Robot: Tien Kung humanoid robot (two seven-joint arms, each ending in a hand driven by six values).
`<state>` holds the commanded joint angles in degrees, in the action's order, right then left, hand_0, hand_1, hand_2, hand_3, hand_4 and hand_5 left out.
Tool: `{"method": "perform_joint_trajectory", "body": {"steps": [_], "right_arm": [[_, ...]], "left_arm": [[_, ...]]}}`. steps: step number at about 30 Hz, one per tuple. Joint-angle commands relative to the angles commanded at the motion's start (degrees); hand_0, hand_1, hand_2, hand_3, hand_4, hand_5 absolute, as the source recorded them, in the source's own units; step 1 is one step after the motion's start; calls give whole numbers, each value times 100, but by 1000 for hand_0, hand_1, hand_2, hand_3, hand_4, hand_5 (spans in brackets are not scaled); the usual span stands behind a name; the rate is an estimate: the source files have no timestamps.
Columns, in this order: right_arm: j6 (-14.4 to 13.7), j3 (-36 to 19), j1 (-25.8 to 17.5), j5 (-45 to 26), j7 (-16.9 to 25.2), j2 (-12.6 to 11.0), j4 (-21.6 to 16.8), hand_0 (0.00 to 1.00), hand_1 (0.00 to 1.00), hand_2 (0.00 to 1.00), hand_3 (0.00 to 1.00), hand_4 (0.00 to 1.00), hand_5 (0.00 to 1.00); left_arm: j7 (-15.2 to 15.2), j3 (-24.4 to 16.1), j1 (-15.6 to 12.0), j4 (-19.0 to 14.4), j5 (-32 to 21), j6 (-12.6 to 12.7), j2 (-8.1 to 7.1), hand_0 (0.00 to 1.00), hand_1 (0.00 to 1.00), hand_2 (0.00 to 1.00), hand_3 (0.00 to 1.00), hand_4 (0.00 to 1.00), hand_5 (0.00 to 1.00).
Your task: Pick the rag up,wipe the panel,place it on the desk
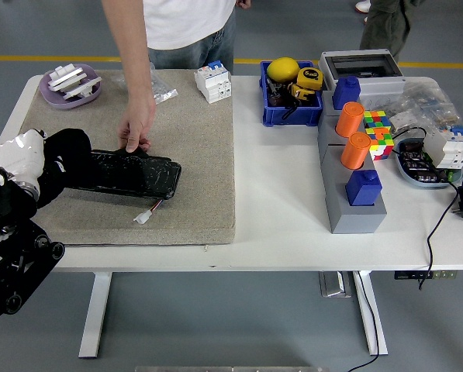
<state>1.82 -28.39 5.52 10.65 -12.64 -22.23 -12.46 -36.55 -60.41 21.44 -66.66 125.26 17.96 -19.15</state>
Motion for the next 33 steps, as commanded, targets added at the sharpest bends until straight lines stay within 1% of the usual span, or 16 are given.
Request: {"method": "perform_joint_trajectory", "body": {"steps": [6,8,14,17,22,33], "right_arm": [[-1,-11,0,30,-5,-14,-5,751,602,610,556,932,459],[-3,-15,1,38,-3,-14,-5,751,602,610,556,932,459],[-4,-38,7,75,0,-19,-9,752,602,611,557,932,459],[2,-16,12,72,-4,-23,-6,752,602,611,557,932,459],[3,4,12,85,-9,-39,-7,752,602,611,556,933,461],[8,-13,28,125,-9,-44,-6,752,602,612,556,935,463]], "left_arm": [[-8,268,6,-157,80,4,-30,213,279,537,543,433,2],[-17,358,-6,-258,78,5,-4,213,279,537,543,433,2],[-40,617,49,-335,40,-6,81,212,279,537,543,436,2],[-43,752,70,-420,47,-52,120,212,279,537,543,436,2],[-43,1093,102,-654,11,-82,135,212,279,537,544,442,2],[-43,1655,241,-889,-87,-139,289,212,278,538,543,440,2]]}}
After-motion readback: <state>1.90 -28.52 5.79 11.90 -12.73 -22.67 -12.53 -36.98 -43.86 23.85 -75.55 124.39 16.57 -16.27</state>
